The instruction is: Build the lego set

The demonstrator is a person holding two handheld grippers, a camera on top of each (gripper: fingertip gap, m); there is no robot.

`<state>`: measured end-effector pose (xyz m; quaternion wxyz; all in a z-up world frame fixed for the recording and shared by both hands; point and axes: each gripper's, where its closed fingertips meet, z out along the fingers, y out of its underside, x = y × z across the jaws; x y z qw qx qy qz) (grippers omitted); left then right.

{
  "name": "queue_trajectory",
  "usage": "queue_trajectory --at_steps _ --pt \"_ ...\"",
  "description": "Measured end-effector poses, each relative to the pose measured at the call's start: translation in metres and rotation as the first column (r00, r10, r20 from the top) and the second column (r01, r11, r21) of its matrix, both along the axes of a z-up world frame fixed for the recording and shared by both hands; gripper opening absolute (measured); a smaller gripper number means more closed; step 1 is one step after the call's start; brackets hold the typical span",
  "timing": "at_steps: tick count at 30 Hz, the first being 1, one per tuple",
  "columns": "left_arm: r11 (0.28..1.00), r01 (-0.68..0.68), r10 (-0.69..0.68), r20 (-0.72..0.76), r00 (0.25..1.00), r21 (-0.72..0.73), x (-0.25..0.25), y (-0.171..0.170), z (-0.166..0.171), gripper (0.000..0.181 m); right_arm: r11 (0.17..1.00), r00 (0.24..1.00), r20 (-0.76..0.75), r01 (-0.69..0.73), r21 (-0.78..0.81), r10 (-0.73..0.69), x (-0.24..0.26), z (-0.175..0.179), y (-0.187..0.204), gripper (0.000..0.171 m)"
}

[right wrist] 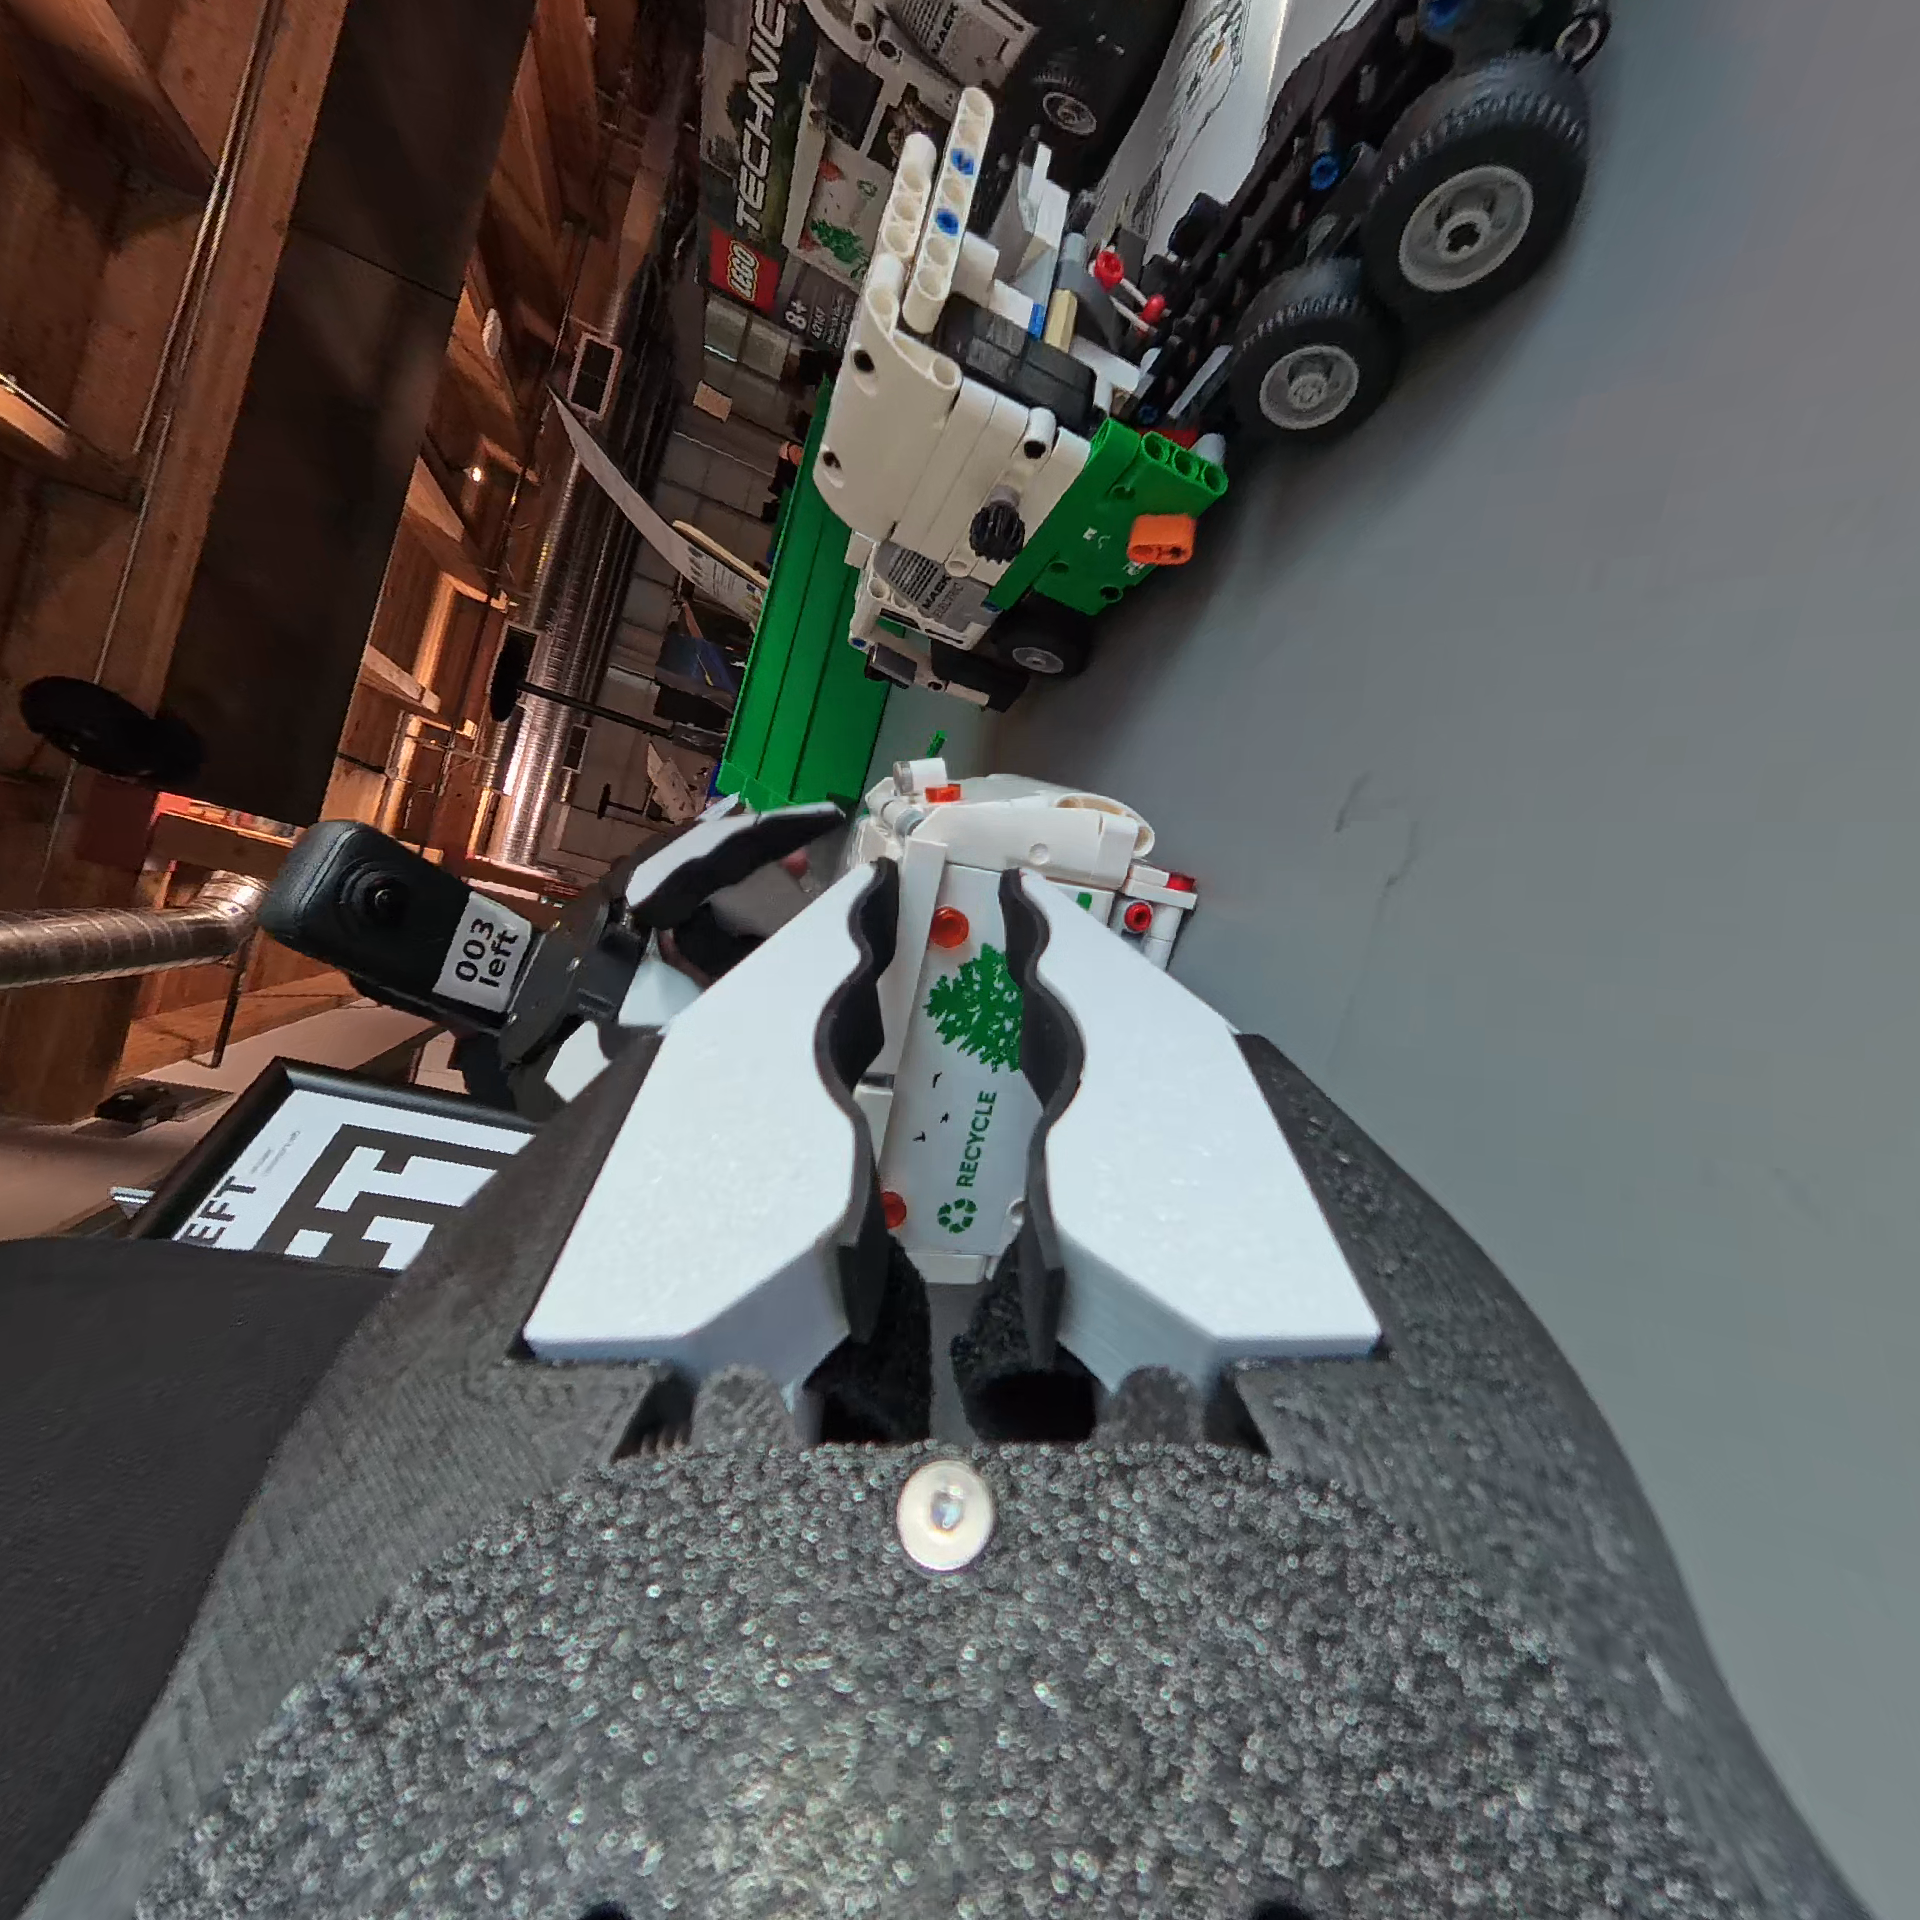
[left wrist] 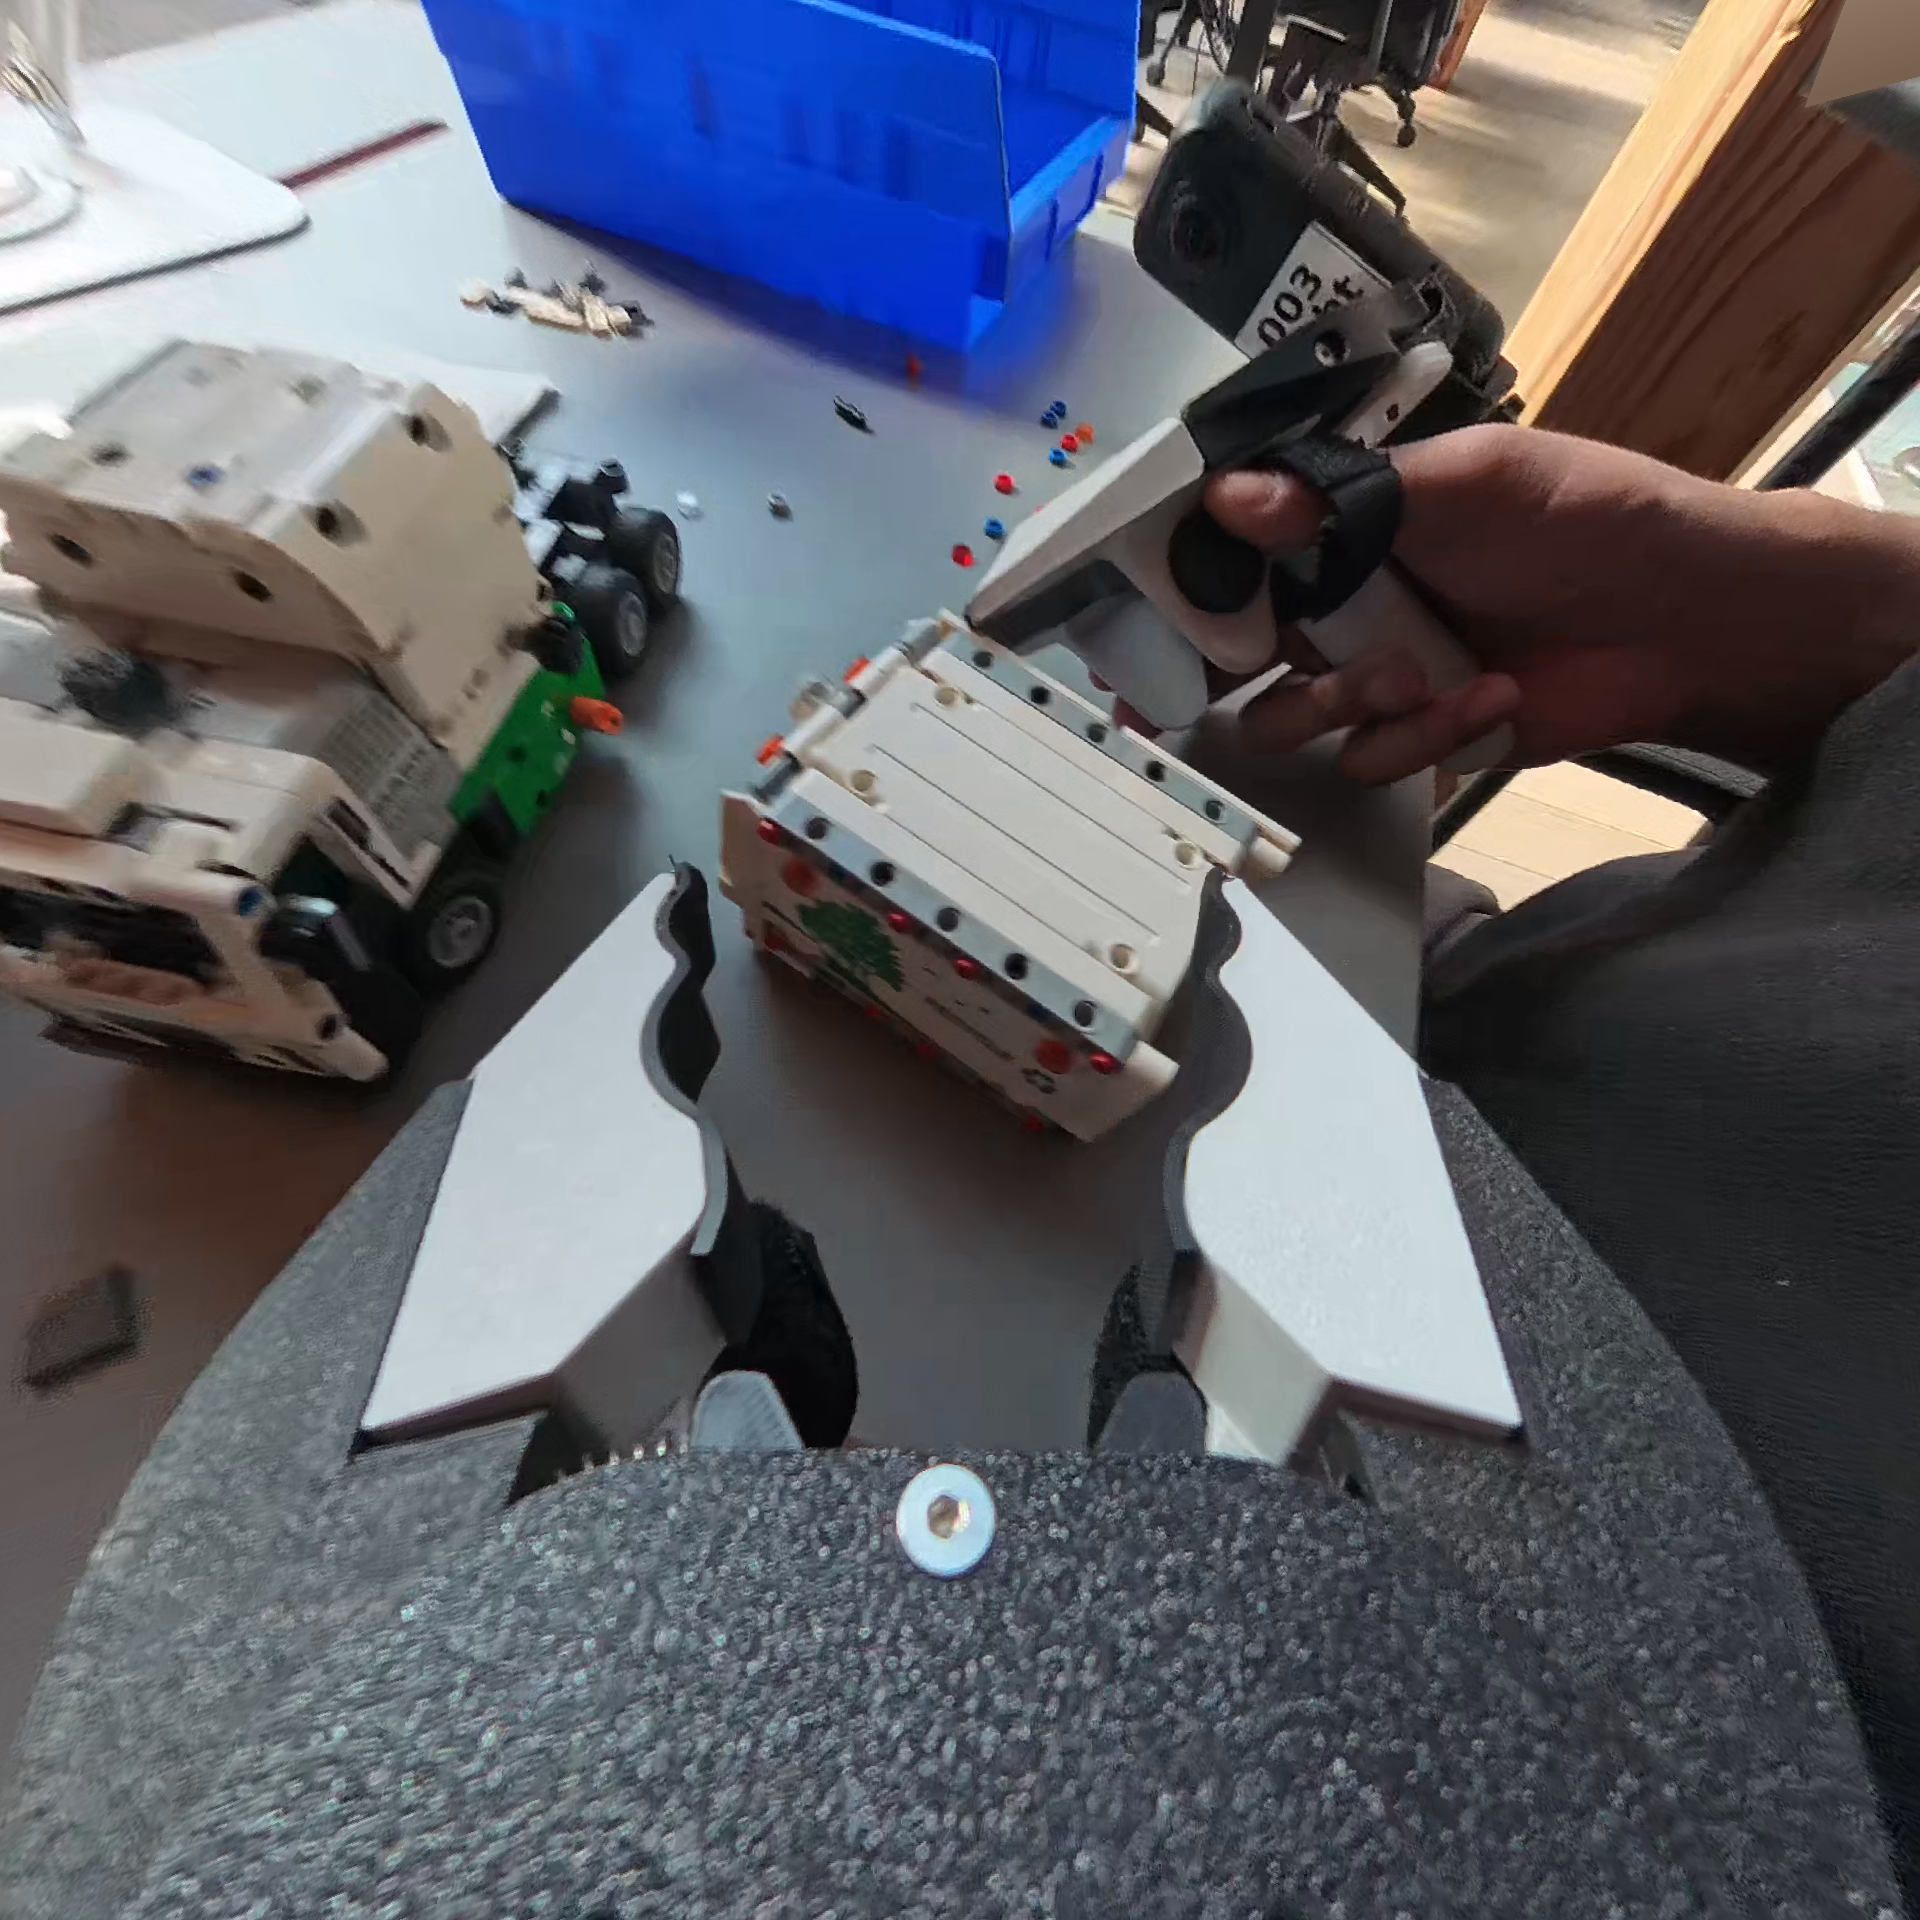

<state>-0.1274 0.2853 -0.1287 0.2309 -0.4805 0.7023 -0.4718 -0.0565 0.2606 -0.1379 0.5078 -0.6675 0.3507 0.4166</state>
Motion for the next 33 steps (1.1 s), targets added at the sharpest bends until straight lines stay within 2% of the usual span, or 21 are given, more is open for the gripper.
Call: queue_trajectory --at_steps 3,8,13,18,23,27,33 --pt "0.998 0.062 -0.064 0.061 0.996 0.02 0.022 0.014 0.009 0.082 0.999 0.999 -0.021 -0.048 0.005 0.048 0.001 0.001 0.003 0.019" --pt "0.952 0.298 -0.299 0.003 0.954 -0.07 0.048 -0.001 0.008 0.067 0.992 0.991 -0.026 -0.129 0.001 0.129 -0.001 0.001 0.008 0.02" --pt "0.911 0.408 -0.411 -0.083 0.908 -0.06 0.057 -0.014 -0.008 0.045 0.987 0.985 -0.065 -0.159 0.037 0.161 0.0 0.005 0.01 0.007" --pt "0.897 0.417 -0.426 -0.035 0.904 -0.147 0.052 -0.017 -0.008 0.04 0.976 0.973 -0.087 -0.211 0.045 0.215 -0.003 0.005 0.009 0.007" --pt "0.881 0.426 -0.436 -0.002 0.9 -0.206 0.046 -0.022 -0.008 0.037 0.966 0.95 -0.179 -0.246 0.081 0.256 -0.008 0.006 0.002 0.006" --pt "0.86 0.46 -0.473 -0.01 0.881 -0.219 0.04 -0.026 -0.008 0.037 0.978 0.942 -0.281 -0.147 0.151 0.185 0.01 0.01 -0.01 0.006" --pt "0.862 0.457 -0.47 -0.009 0.882 -0.219 0.04 -0.027 -0.008 0.037 0.971 0.959 -0.166 -0.212 0.11 0.228 0.008 0.012 -0.021 0.006"
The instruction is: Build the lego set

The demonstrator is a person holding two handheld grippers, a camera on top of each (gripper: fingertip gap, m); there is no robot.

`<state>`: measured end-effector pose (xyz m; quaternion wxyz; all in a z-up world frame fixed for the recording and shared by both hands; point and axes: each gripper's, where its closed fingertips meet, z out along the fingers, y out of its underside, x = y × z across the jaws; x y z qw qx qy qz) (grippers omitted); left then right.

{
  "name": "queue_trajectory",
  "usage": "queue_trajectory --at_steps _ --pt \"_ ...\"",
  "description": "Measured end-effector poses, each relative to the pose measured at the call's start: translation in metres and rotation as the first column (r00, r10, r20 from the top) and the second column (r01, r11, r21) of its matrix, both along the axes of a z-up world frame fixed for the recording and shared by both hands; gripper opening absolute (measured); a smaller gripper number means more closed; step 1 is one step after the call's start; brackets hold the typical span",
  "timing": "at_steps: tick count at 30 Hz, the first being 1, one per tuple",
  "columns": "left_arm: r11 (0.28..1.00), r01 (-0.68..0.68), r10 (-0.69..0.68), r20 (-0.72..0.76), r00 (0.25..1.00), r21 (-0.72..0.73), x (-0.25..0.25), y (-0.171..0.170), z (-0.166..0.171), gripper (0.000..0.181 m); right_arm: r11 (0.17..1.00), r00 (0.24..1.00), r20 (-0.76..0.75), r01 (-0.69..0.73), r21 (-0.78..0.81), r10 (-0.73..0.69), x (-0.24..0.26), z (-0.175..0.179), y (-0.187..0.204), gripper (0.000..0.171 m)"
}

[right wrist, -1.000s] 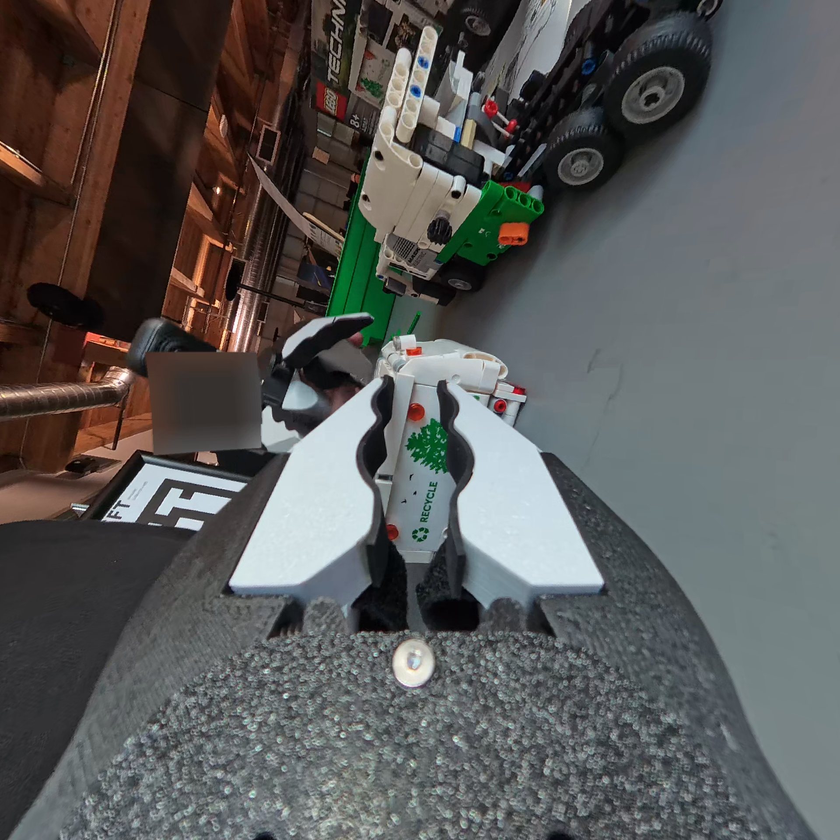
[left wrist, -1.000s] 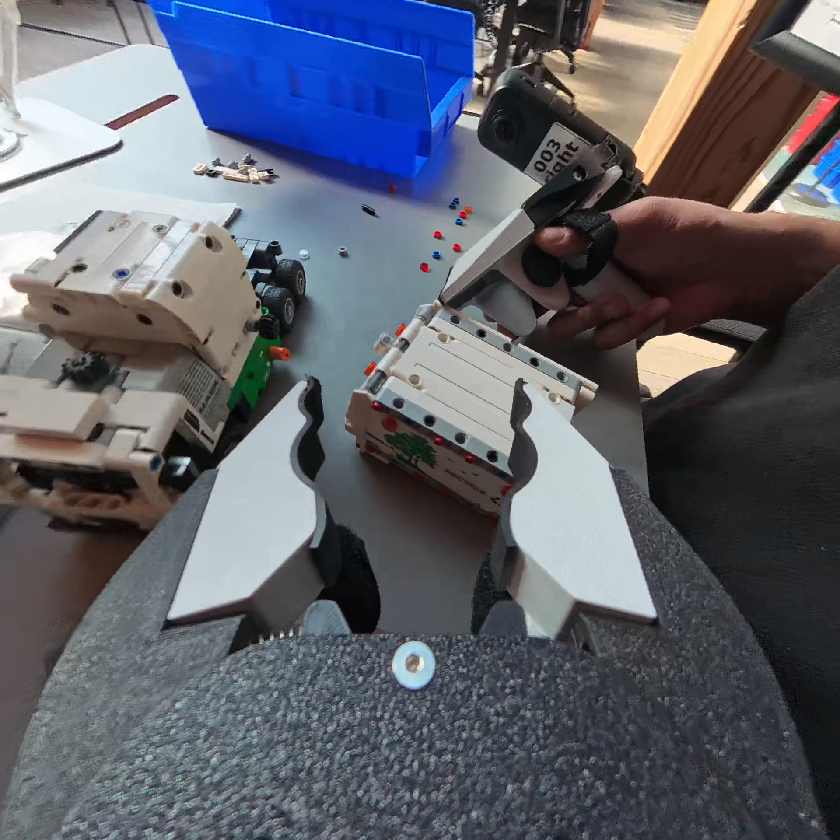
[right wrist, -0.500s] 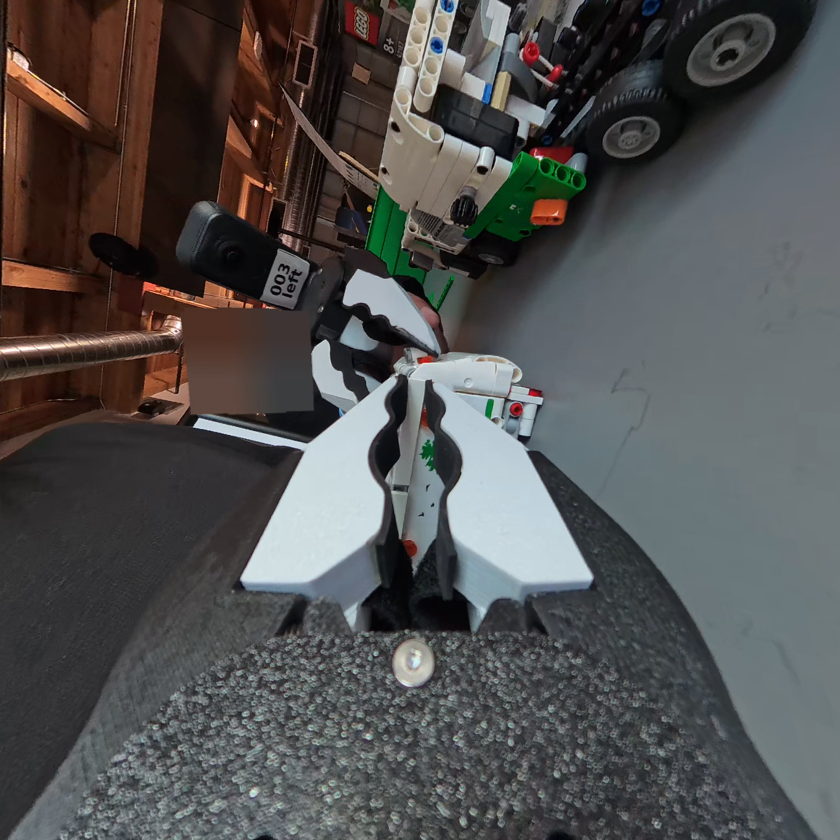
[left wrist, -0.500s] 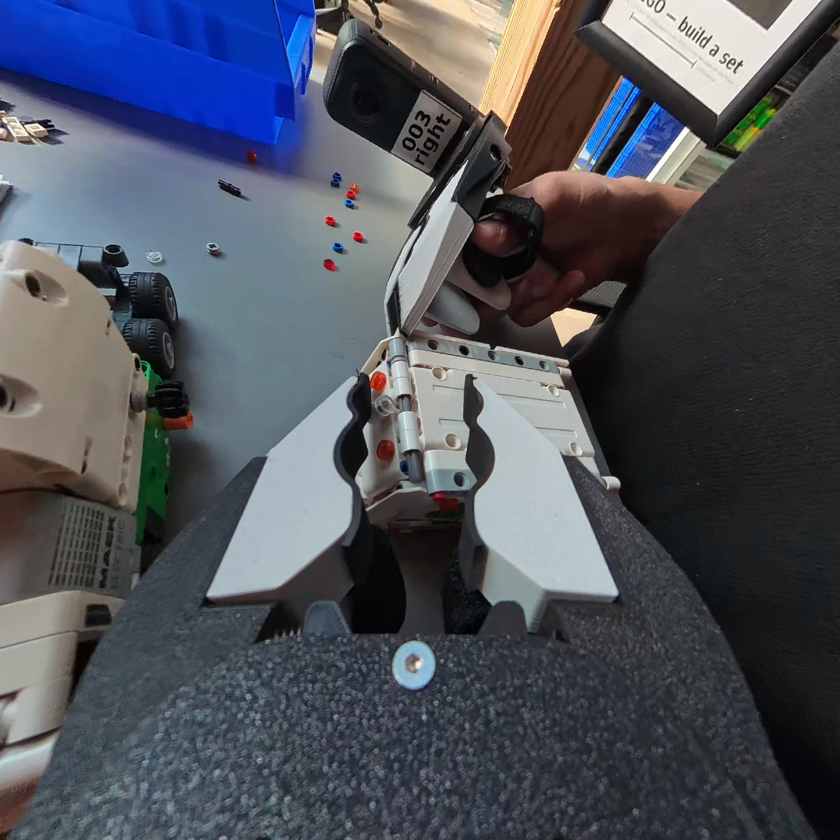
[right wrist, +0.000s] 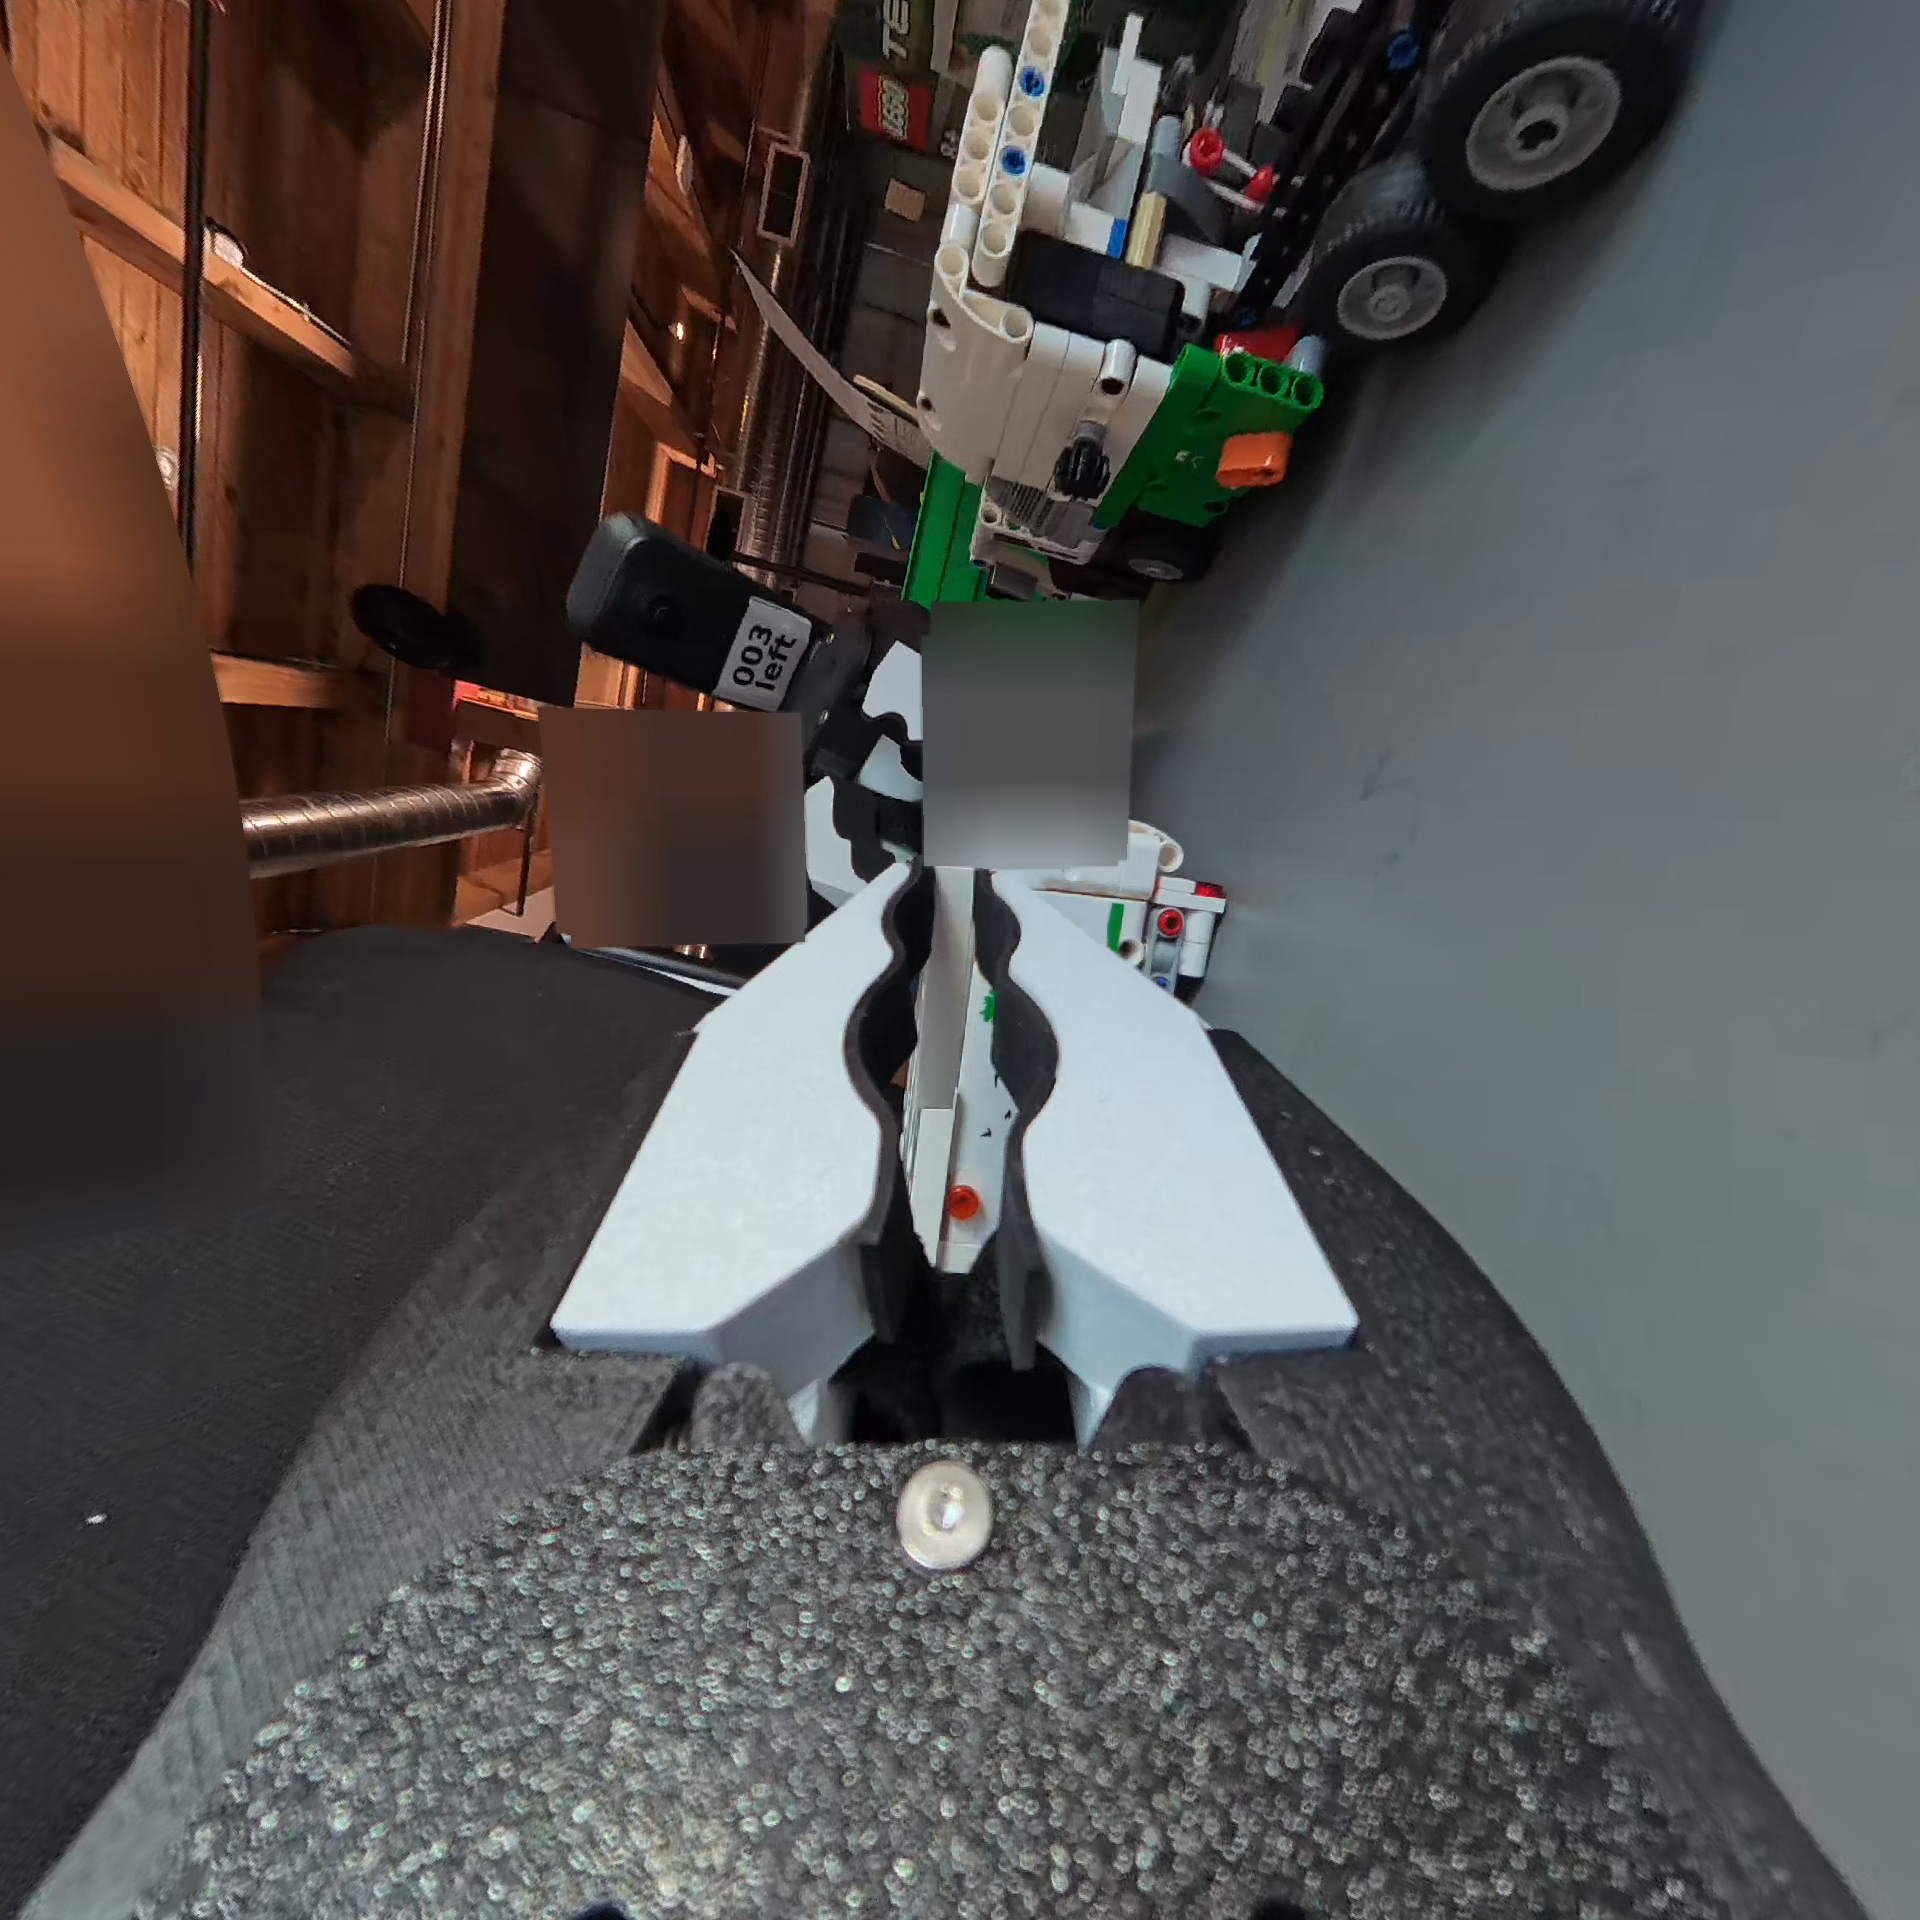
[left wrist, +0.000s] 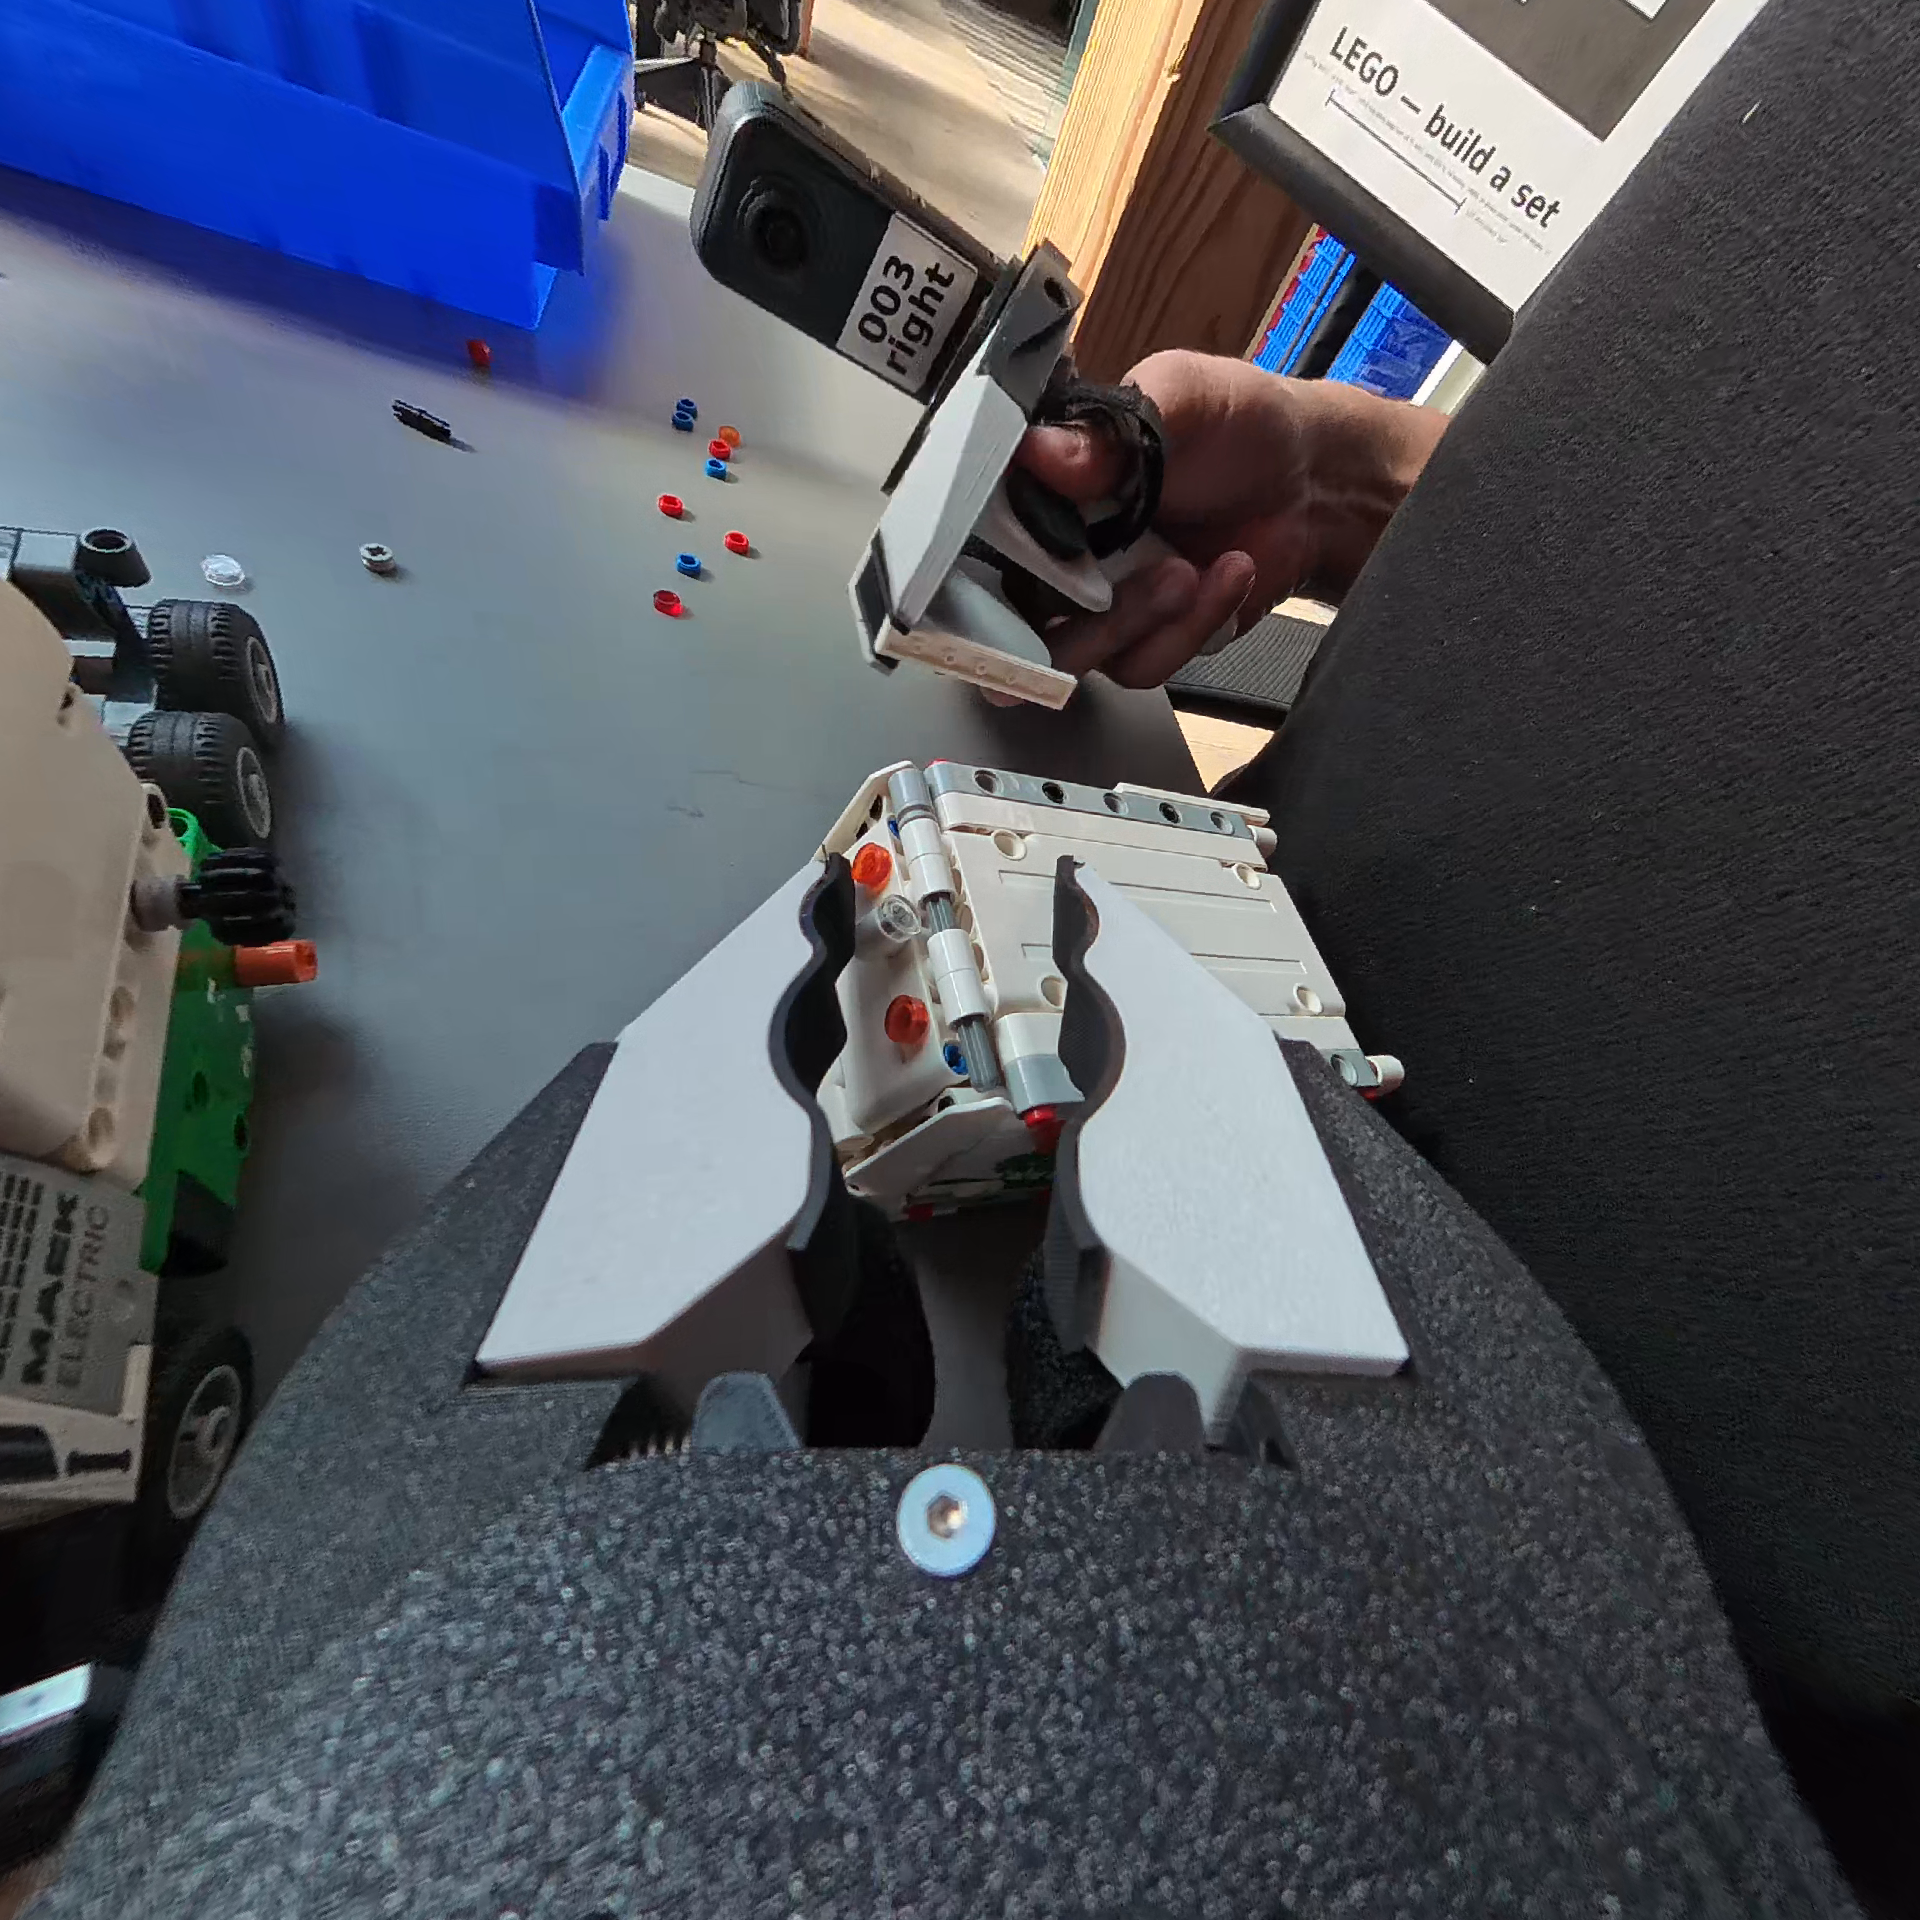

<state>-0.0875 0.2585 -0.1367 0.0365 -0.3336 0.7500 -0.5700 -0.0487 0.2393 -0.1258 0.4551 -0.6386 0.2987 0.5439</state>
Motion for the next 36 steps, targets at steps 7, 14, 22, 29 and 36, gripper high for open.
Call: queue_trajectory --at_steps 7,14,22,29,36 --pt "1.0 -0.023 0.022 0.026 0.999 0.021 0.003 0.001 0.001 0.038 1.0 0.998 0.058 0.001 -0.029 0.001 -0.018 -0.007 0.009 0.006" --pt "0.998 -0.036 0.034 0.055 0.998 0.046 0.005 -0.002 0.001 0.037 1.0 0.994 0.112 0.017 -0.018 -0.015 -0.019 -0.007 0.013 0.007" --pt "0.997 -0.055 0.052 0.067 0.996 0.05 0.006 -0.002 0.001 0.037 0.999 0.997 0.076 0.037 -0.016 -0.036 -0.02 -0.007 0.011 0.007" --pt "0.997 -0.059 0.055 0.073 0.996 0.052 0.006 -0.005 0.002 0.037 0.998 0.993 0.097 0.063 -0.006 -0.062 -0.017 -0.006 0.012 0.007" --pt "0.996 -0.073 0.07 0.07 0.995 0.048 0.007 -0.006 0.002 0.036 0.997 0.994 0.09 0.07 -0.035 -0.066 -0.017 -0.006 0.009 0.007"
